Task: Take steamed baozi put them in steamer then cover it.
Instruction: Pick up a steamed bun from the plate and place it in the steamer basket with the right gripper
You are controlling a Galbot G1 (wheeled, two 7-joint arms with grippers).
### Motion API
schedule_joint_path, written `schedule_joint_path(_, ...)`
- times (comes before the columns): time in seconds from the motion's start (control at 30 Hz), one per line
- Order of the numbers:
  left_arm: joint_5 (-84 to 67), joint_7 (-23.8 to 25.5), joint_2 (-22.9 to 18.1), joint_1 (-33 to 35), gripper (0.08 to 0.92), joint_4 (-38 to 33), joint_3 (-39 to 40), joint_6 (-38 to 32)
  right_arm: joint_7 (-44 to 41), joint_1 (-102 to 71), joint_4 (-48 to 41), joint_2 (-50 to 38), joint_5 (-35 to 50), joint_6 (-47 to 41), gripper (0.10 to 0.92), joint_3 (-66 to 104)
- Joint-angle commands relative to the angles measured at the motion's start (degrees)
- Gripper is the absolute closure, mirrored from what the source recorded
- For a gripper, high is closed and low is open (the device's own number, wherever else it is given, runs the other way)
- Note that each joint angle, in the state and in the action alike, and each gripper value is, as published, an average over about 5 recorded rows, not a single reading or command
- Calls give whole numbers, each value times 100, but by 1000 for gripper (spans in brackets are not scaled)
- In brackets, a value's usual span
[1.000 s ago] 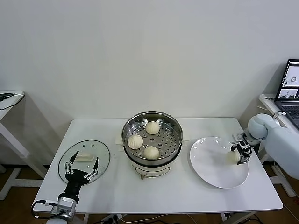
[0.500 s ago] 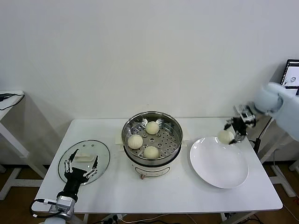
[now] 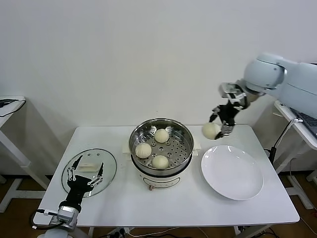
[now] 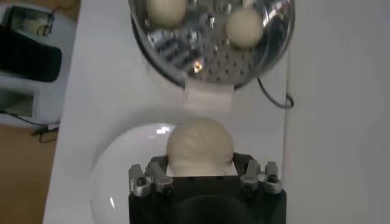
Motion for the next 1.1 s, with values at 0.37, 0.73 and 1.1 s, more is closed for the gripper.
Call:
schedule_joint_path(0.37, -63, 22, 22, -8, 177, 36, -111, -9, 273, -908, -857, 1986, 145, -540, 304, -154)
schedule_joint_path(0.73, -84, 37, 28, -20, 177, 124, -154, -4, 190, -1450, -1470, 2095, -444, -446, 304, 79)
schedule_joint_path(1.1, -100, 46, 31, 2, 177, 145, -167, -19, 207, -1669, -1712, 2230, -626, -447, 304, 147)
